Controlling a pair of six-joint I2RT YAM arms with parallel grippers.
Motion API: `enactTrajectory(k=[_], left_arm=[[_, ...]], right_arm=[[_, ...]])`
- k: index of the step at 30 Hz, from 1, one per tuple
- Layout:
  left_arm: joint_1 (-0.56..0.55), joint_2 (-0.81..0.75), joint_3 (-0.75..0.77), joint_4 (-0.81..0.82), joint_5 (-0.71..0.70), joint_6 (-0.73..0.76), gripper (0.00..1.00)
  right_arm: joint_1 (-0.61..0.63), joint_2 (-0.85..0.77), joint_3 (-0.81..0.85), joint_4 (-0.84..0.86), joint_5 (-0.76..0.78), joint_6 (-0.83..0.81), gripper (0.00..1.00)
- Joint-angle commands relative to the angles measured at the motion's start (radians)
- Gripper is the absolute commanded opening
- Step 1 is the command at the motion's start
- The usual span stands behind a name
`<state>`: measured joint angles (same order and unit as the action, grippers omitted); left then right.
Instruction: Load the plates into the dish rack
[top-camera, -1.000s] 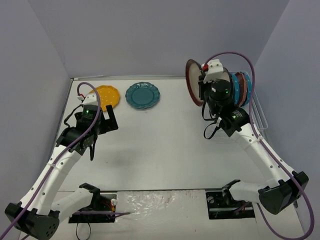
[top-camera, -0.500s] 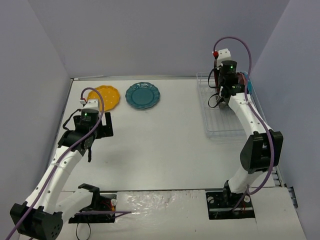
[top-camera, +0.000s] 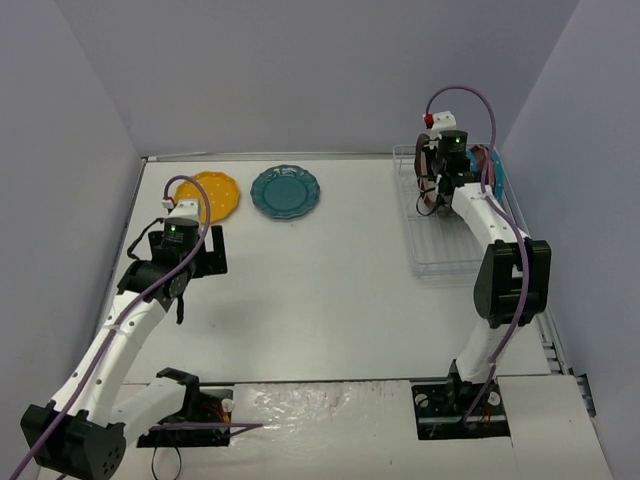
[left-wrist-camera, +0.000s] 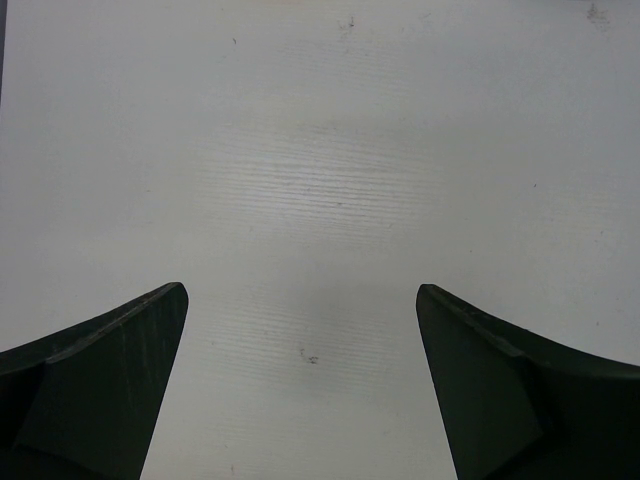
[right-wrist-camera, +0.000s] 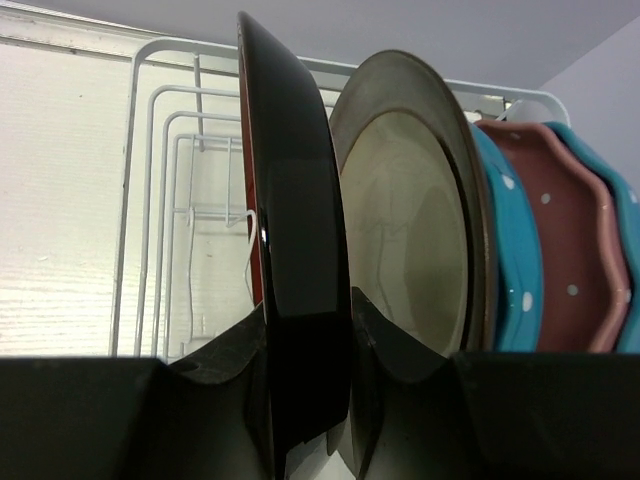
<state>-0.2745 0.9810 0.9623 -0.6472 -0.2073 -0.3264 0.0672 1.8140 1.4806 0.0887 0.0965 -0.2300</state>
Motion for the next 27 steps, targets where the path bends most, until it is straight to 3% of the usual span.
enactTrajectory(k=[1, 8, 11, 14, 15, 21, 27], left_arm=[[0.005, 0.003, 0.032, 0.035, -0.01, 0.009, 0.97], [0.006, 0.017, 0.032, 0.035, -0.008, 0.008, 0.97], [0.006, 0.02, 0.033, 0.035, -0.006, 0.006, 0.97], [0.006, 0.019, 0.032, 0.034, -0.006, 0.006, 0.97], [0.006, 0.019, 0.032, 0.034, -0.007, 0.004, 0.97], [0.006, 0.022, 0.031, 0.034, -0.007, 0.003, 0.97], [0.009, 0.03, 0.031, 0.038, 0.0, -0.013, 0.97]], right_arm=[[-0.022, -0.025, -0.01, 0.235, 0.018, 0.057, 0.0], [-0.033, -0.033, -0.073, 0.253, 0.02, 0.13, 0.03], [-0.034, -0.048, -0.085, 0.252, 0.018, 0.142, 0.14], [-0.033, -0.078, -0.091, 0.246, 0.01, 0.15, 0.49], [-0.033, -0.089, -0.092, 0.243, 0.008, 0.15, 0.53], [-0.032, -0.188, -0.109, 0.225, -0.01, 0.151, 0.6], [-0.016, -0.366, -0.133, 0.178, -0.026, 0.151, 0.77]])
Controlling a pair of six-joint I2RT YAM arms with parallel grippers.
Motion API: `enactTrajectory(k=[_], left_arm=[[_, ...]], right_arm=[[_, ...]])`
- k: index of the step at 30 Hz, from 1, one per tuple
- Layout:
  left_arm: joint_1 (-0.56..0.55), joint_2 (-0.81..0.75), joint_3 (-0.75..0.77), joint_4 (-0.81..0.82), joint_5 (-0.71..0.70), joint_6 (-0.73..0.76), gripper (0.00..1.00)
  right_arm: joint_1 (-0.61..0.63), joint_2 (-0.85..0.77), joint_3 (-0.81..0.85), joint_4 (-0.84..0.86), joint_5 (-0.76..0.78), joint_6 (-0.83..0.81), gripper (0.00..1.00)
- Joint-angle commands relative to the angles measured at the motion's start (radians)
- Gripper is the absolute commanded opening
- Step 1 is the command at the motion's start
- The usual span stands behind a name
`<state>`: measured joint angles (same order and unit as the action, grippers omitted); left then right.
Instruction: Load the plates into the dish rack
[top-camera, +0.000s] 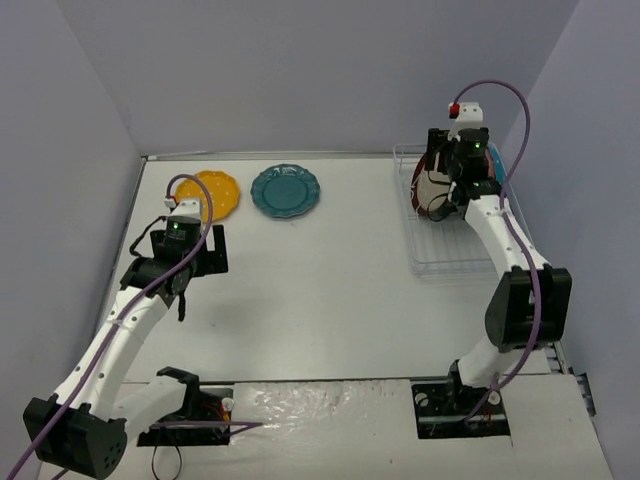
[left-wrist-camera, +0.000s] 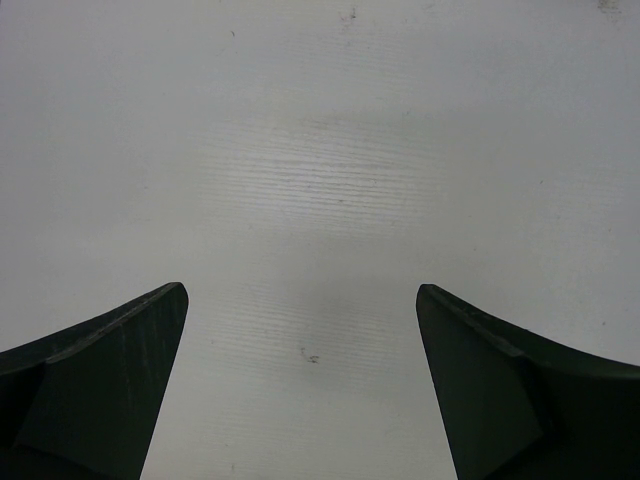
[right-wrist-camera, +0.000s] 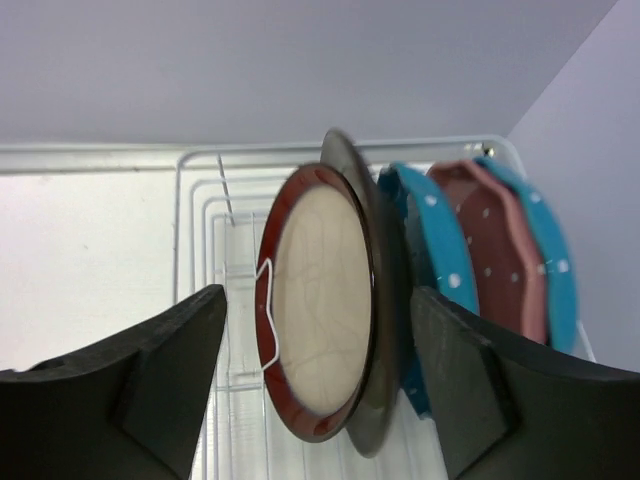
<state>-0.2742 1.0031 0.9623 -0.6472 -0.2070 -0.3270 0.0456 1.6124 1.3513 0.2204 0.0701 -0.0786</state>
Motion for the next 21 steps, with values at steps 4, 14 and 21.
enactTrajectory(k=[4, 14, 21], left_arm=[[0.012, 0.047, 0.062, 0.046, 0.054, -0.093, 0.97], [0.017, 0.359, 0.152, 0.258, 0.201, -0.461, 0.97], [0.021, 0.688, 0.343, 0.399, 0.236, -0.654, 0.97]], right_arm=[[0.01, -0.329, -0.054, 0.021, -0.04, 0.036, 0.9], [0.01, -0.694, -0.307, 0.052, -0.221, 0.38, 1.0], [0.014, -0.853, -0.495, 0.092, -0.292, 0.514, 1.0]])
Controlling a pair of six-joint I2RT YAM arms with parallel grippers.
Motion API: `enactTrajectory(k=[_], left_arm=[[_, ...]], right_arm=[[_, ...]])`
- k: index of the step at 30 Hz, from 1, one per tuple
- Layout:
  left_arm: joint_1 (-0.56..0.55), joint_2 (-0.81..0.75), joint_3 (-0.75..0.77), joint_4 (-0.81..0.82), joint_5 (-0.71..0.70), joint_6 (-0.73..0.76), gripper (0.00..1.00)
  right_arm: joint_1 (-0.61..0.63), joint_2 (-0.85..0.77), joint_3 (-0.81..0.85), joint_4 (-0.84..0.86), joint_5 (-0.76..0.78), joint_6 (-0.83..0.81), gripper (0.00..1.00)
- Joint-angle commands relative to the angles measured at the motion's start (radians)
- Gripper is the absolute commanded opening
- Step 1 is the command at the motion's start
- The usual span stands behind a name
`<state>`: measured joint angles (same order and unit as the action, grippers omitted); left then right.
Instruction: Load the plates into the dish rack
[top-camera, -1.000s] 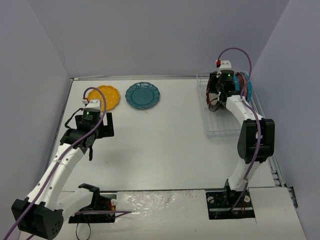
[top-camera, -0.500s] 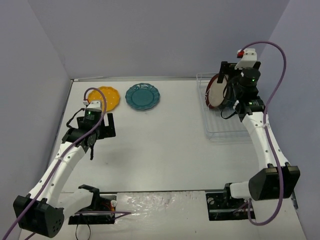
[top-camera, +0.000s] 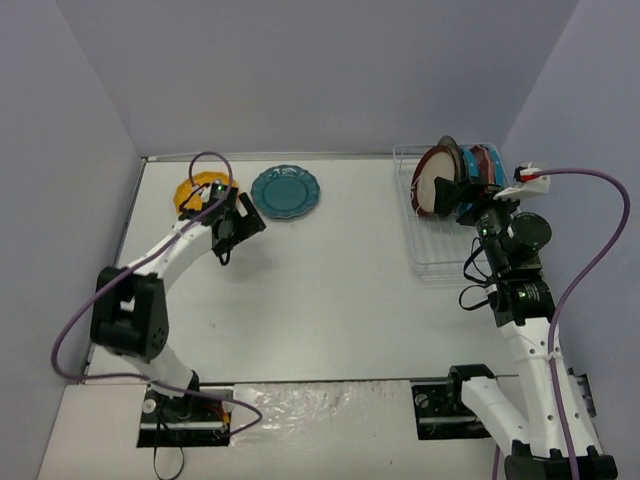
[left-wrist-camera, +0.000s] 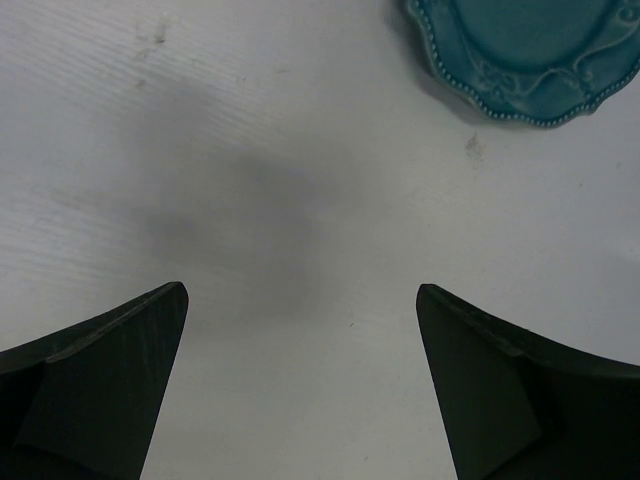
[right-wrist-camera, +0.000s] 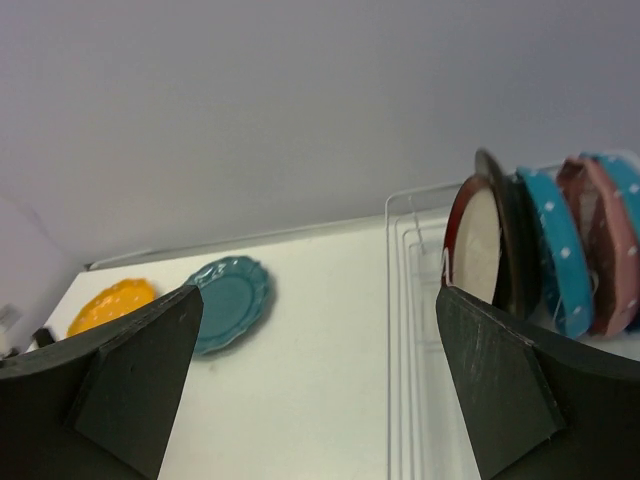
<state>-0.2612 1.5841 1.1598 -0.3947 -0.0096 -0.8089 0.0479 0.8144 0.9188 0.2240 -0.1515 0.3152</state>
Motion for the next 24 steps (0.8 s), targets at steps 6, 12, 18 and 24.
enactTrajectory(k=[6, 12, 18, 24], left_arm=[[0.009, 0.281, 0.269, 0.232, 0.029, -0.302, 0.97], [0.013, 0.431, 0.366, 0.245, 0.038, -0.335, 0.97], [0.016, 0.531, 0.396, 0.293, 0.046, -0.371, 0.92], [0.019, 0.545, 0.303, 0.394, 0.059, -0.403, 0.78]], right_arm=[[0.034, -0.131, -0.127, 0.094, -0.076, 0.153, 1.0], [0.063, -0.142, -0.147, 0.081, -0.074, 0.142, 1.0], [0.106, -0.135, -0.141, 0.064, -0.065, 0.114, 1.0], [0.115, -0.137, -0.152, 0.058, -0.066, 0.119, 1.0]])
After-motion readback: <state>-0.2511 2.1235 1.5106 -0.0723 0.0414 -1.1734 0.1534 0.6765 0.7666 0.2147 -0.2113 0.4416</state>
